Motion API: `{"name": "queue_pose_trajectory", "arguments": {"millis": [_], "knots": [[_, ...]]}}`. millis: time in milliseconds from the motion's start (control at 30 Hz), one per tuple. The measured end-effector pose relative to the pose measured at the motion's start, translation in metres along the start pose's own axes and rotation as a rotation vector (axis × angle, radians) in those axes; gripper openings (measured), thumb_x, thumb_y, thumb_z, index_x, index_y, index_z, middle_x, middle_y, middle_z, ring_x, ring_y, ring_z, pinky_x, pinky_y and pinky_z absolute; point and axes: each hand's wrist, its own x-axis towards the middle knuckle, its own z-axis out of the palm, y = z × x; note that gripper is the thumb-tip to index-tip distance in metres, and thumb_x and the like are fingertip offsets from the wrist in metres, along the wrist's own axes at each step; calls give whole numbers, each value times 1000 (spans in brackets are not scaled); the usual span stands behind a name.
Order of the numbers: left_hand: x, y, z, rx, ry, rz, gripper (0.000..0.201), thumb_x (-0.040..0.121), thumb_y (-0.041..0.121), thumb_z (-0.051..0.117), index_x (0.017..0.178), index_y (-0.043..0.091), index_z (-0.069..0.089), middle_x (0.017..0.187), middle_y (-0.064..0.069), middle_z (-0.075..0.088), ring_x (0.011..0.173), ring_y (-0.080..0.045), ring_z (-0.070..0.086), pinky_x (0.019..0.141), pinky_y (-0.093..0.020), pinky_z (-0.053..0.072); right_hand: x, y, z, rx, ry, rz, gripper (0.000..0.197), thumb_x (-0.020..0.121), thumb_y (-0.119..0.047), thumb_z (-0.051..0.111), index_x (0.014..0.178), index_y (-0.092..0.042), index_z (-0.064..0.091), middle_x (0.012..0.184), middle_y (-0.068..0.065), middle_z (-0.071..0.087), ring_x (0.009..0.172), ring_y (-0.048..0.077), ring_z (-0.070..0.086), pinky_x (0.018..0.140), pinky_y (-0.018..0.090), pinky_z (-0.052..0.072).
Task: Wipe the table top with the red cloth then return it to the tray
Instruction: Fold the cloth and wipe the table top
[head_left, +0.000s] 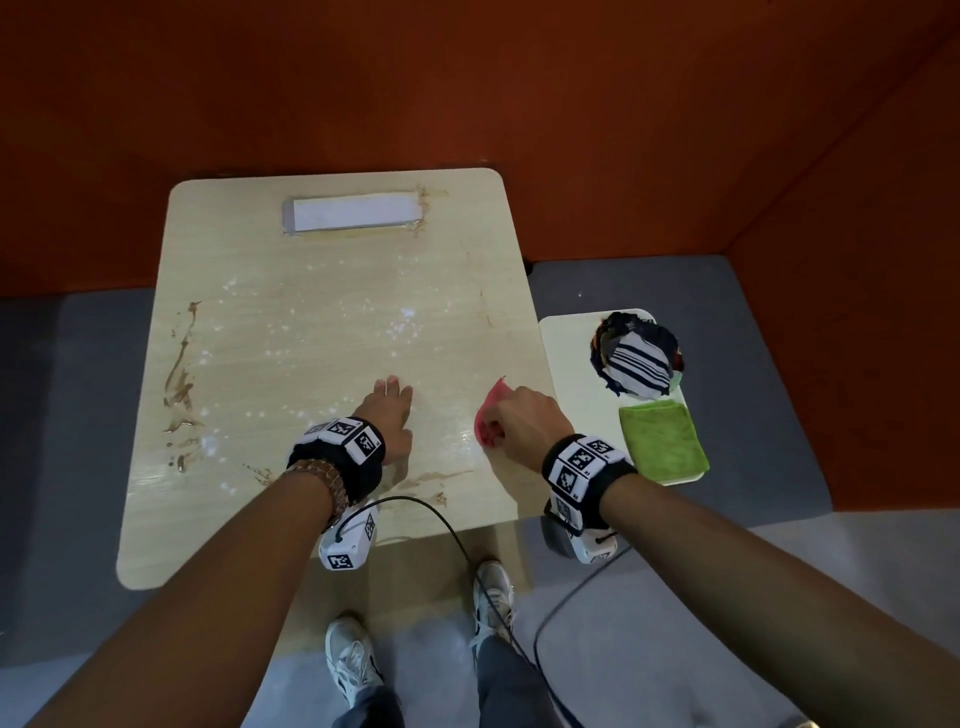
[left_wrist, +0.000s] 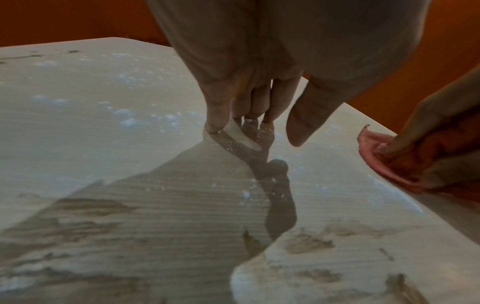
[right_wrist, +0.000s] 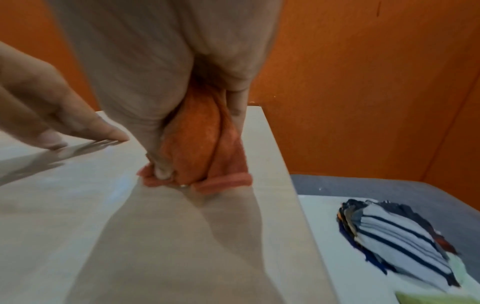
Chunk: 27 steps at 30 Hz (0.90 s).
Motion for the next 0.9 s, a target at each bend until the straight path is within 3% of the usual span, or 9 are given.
{"name": "queue_pose_trajectory", "arguments": {"millis": [100,333,467,633,700,800,900], "knots": [[1,-2,0,6,-7,-6,69,96,19,45,153,11,6,160,-13,-9,148,-30,-3,120,-37,16,8,4,-6,1,-3,8,25,81,-12,59,88,-32,74,97,0,64,83,25,63,67,34,53],[2,-1,0,18,-16,-6,69,96,17,44,153,11,6,159,-13,-10,148,-30,-5,119,-37,17,43,18,-22,-42,75,122,19,82,-16,59,94,-20,73,95,8,65,84,31,64,62,31,45],[3,-1,0,31,-20,-6,70,96,17,45,153,11,5,159,-13,-11,148,-31,-4,119,-38,17,19,2,-3,15,66,36,26,86,-8,56,95,-23,75,95,7,65,80,27,63,68,35,55],[4,-1,0,27,-11,-5,68,95,15,45,153,11,9,160,-13,-10,148,-30,-4,119,-38,19,-5,-11,13,66,8,-83,25,84,-9,60,90,-28,75,93,0,65,78,22,62,63,29,49],[4,-3,-2,29,-12,-5,68,95,14,45,153,11,9,160,-12,-9,148,-30,-3,119,-38,20,4,-6,4,46,-15,-74,24,80,-13,60,87,-32,74,93,-3,65,78,21,63,66,32,54],[4,-4,-1,32,-20,-10,68,95,15,44,153,13,9,160,-11,-9,148,-29,-3,119,-37,20,29,13,-14,21,44,48,23,82,-19,61,104,-23,67,100,5,67,87,29,65,73,40,56],[3,-3,0,55,-15,-9,68,95,16,45,153,13,10,160,-12,-9,148,-31,-1,118,-38,23,44,27,-24,-36,76,122,28,85,-20,61,112,-14,63,103,14,63,92,36,63,71,37,49]]}}
